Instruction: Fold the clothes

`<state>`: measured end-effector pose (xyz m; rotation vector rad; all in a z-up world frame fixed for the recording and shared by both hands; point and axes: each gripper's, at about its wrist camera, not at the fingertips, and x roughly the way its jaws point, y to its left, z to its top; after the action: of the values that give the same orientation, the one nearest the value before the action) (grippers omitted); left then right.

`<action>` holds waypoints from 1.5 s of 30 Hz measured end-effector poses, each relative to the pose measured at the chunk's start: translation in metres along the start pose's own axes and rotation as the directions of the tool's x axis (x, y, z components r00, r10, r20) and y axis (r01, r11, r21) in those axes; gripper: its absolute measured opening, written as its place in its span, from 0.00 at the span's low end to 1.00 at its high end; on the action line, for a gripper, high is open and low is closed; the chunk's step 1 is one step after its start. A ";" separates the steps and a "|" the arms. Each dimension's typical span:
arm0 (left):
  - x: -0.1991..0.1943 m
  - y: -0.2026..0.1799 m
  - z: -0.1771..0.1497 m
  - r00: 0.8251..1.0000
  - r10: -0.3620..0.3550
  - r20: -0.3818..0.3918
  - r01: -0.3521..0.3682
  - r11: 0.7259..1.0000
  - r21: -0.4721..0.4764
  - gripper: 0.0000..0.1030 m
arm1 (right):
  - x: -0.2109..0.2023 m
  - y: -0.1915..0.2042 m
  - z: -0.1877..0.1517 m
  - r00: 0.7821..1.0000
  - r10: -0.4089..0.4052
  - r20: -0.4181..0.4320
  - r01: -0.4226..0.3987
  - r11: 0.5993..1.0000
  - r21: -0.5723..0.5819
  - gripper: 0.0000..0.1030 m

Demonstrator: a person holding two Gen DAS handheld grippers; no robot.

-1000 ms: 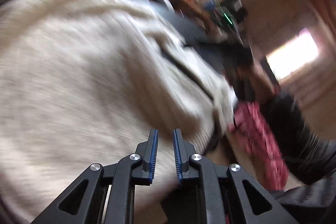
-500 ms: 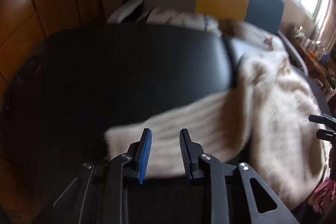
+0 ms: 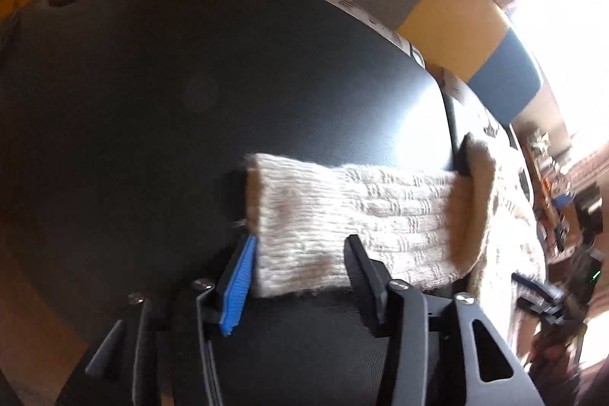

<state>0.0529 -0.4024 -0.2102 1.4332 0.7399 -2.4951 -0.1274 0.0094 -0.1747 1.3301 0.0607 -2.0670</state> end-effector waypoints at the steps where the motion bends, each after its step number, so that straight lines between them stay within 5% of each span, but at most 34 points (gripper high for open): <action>1: 0.002 -0.007 -0.002 0.999 0.035 0.006 -0.035 0.999 0.038 0.51 | -0.002 0.006 0.008 1.000 0.002 0.016 -0.002 1.000 -0.018 1.00; 3: 0.005 -0.021 -0.005 0.994 0.105 0.022 -0.107 0.988 0.112 0.48 | -0.002 0.018 0.026 0.999 0.003 0.040 -0.001 0.999 -0.054 1.00; 6: 0.004 -0.031 -0.009 0.991 0.122 0.047 -0.128 0.980 0.151 0.11 | 0.005 0.025 0.050 0.996 -0.057 0.069 0.062 0.996 -0.069 1.00; 11: -0.022 -0.018 -0.006 0.988 0.036 0.151 -0.041 0.999 0.031 0.10 | 0.022 0.019 0.086 0.966 -0.224 0.127 0.226 0.974 -0.001 1.00; 15: -0.063 -0.001 0.011 0.957 -0.008 0.288 0.023 0.999 -0.049 0.10 | 0.047 0.002 0.100 0.931 -0.352 0.097 0.345 0.935 0.080 1.00; 19: -0.097 0.025 0.028 0.915 0.055 0.400 -0.003 0.992 -0.129 0.10 | 0.089 -0.014 0.097 0.924 -0.380 -0.052 0.383 0.919 0.095 1.00; 21: -0.097 0.025 0.048 0.910 0.081 0.407 -0.018 0.988 -0.156 0.09 | 0.091 -0.007 0.093 0.910 -0.414 -0.012 0.414 0.909 0.054 1.00; 28: -0.044 0.034 0.072 0.936 0.191 0.295 -0.151 0.977 -0.154 0.10 | 0.091 -0.005 0.090 0.909 -0.416 -0.004 0.415 0.907 0.070 1.00; 35: -0.010 0.077 0.085 0.981 0.162 0.110 -0.128 0.956 -0.262 0.14 | 0.090 -0.001 0.084 0.910 -0.414 0.000 0.413 0.908 0.073 1.00; 40: -0.048 0.094 0.084 0.966 0.201 0.160 -0.135 0.928 -0.348 0.17 | 0.088 0.001 0.084 0.913 -0.407 0.001 0.406 0.911 0.067 1.00; 45: -0.061 0.057 0.081 0.964 0.174 0.203 -0.132 0.970 -0.202 0.19 | 0.065 0.006 0.093 0.942 -0.332 0.046 0.330 0.943 0.038 1.00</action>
<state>0.0450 -0.4979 -0.1440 1.0861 0.7644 -2.3449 -0.2140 -0.0634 -0.1813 1.3568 0.2472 -2.3903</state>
